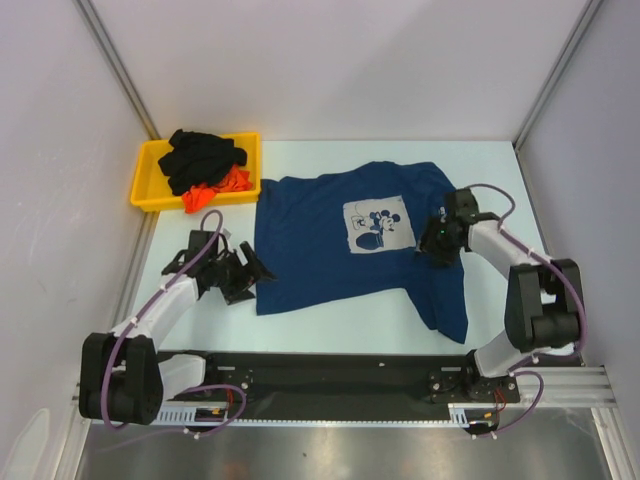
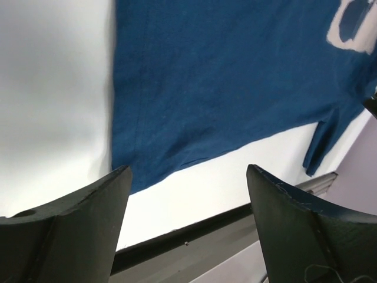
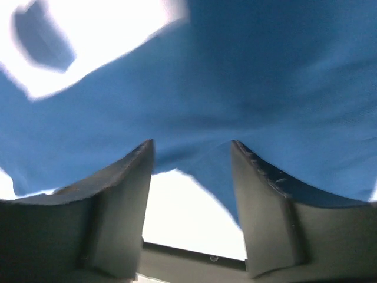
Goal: Fold and stack the t-shirts
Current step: Flatten the tshirt out
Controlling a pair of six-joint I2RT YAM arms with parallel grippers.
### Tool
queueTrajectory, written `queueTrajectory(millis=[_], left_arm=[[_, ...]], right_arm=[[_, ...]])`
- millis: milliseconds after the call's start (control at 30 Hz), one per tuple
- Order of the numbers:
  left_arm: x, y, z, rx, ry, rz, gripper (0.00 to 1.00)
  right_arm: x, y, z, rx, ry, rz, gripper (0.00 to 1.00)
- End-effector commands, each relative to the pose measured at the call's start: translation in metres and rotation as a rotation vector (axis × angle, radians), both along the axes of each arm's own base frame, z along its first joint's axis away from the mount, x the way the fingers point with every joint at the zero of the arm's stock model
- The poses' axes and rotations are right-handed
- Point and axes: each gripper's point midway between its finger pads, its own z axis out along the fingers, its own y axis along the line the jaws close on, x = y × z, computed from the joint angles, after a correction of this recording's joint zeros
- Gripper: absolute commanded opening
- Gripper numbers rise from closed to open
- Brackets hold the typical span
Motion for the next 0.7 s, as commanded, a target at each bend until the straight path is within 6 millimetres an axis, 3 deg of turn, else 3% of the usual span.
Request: queueTrajectory(millis=[0,100,167,300,400,500,667], left_arm=[[0.009,0.008,0.008,0.051,-0.004,0.031,0.86],[0.002,0.009,-0.001,0.054,0.034,0.038,0.85],[-0.001,0.003,-0.001,0.014,0.038,0.035,0.75],[-0.006,0.005,0.003,0.071,0.013,0.092,0.61],[-0.022,0.007,-0.005,0.188,0.073,0.142,0.66],[-0.034,0.008,-0.011,0.202,0.1,0.24,0.63],[-0.039,0.006,-0.017,0.12,0.127,0.382,0.61]], right_arm=[[-0.012,0.053,0.047,0.064,-0.118,0.193,0.63],[-0.024,0.094,0.06,0.121,-0.166,0.311,0.69],[-0.03,0.1,0.055,0.138,-0.138,0.308,0.69],[-0.028,0.088,0.055,0.162,-0.113,0.251,0.68],[-0.027,0.074,0.059,0.138,-0.098,0.227,0.66],[-0.027,0.065,0.067,0.125,-0.11,0.215,0.66],[-0.034,0.032,0.067,0.031,-0.081,0.093,0.67]])
